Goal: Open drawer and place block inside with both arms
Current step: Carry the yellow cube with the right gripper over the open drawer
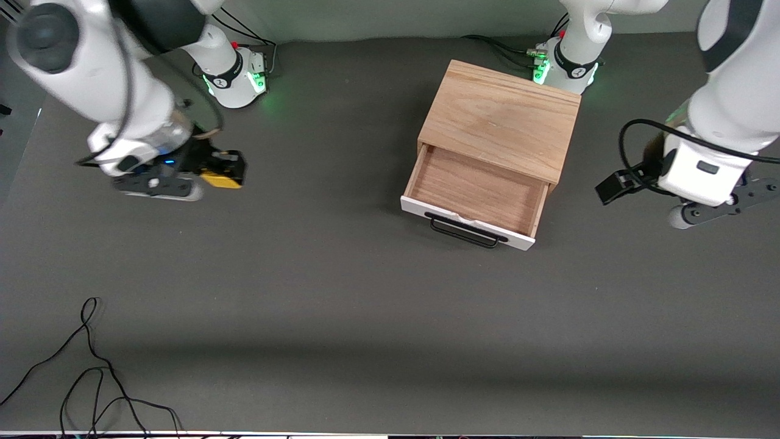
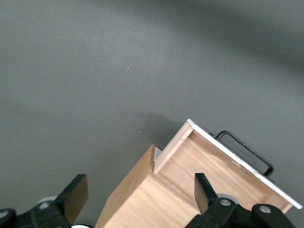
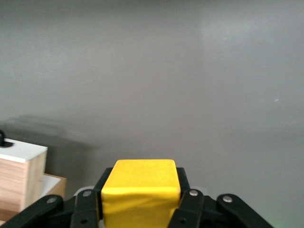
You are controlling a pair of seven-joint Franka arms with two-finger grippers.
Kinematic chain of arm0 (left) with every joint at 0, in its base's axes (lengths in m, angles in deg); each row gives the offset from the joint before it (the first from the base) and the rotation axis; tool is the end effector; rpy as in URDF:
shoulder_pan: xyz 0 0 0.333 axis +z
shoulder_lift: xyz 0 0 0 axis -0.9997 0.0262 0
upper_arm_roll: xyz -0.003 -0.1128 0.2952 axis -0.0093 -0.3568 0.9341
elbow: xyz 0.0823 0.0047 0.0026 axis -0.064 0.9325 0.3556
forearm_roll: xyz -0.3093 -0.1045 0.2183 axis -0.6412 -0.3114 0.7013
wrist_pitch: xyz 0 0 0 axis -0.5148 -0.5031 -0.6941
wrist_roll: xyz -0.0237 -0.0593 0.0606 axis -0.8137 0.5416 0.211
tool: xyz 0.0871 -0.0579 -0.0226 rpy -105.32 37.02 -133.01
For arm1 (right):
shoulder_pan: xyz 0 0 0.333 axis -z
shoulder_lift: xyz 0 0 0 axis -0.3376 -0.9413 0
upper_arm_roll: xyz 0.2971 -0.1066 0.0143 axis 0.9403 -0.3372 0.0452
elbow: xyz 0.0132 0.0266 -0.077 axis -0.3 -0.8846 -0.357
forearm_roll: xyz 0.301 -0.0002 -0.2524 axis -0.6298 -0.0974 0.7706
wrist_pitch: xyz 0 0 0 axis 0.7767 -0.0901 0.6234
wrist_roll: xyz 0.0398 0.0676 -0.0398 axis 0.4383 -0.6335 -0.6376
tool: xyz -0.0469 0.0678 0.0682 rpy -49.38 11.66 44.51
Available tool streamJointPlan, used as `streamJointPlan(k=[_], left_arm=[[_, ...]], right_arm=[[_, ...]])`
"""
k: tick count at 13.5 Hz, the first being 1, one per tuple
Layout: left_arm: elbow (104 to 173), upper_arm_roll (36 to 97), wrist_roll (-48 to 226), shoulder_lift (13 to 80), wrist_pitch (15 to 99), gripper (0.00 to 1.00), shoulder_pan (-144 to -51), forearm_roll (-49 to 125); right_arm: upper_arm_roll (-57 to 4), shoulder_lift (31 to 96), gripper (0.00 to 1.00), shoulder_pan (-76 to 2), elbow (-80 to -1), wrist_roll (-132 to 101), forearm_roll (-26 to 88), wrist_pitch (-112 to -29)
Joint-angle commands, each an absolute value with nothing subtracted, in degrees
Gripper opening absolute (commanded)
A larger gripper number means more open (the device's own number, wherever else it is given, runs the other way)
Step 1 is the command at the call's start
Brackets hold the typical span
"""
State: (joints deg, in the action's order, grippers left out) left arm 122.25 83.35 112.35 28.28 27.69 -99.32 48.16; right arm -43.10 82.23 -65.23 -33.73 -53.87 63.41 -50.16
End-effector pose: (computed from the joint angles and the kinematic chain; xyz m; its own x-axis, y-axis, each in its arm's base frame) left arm 0.5767 -0.1232 0.6064 0.9546 0.2962 -0.0298 0.2951 -0.9547 -0.0377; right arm 0.5304 0.2468 0.5672 0.9832 -0.1761 -0.0476 -0.1773 -0.9839 -0.0214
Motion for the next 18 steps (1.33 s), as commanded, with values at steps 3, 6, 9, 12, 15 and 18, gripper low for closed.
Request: streamJointPlan(k=[3, 6, 9, 12, 15, 18], left_arm=[[147.1, 83.4, 103.0, 12.2, 41.7, 1.00, -98.2, 48.7], [145.0, 86.1, 95.1, 12.5, 42.4, 1.00, -96.5, 48.0], [141.5, 86.6, 93.0, 13.7, 41.8, 1.00, -96.5, 48.7], [136.8, 86.6, 87.4, 17.0, 41.7, 1.00, -96.5, 48.9], [136.8, 86.7, 86.0, 17.0, 40.2, 1.00, -96.0, 48.9], [136.4, 86.4, 86.0, 17.4, 40.2, 1.00, -96.3, 48.9]], right_arm=[[-43.8, 69.7, 0.17, -73.3, -21.9, -68.4, 59.1, -52.2], [-43.2, 60.6, 0.16, -77.0, -12.6, -78.7, 58.9, -52.6], [-38.4, 52.3, 0.15, -77.1, -2.3, -88.2, 59.0, -53.0], [-33.9, 47.8, 0.15, -77.2, 0.1, -94.1, 59.0, -58.5], [-31.3, 44.2, 0.15, -77.6, 0.1, -96.6, 59.3, -62.5], [-31.2, 40.9, 0.15, -78.2, 0.1, -96.8, 59.3, -65.3]])
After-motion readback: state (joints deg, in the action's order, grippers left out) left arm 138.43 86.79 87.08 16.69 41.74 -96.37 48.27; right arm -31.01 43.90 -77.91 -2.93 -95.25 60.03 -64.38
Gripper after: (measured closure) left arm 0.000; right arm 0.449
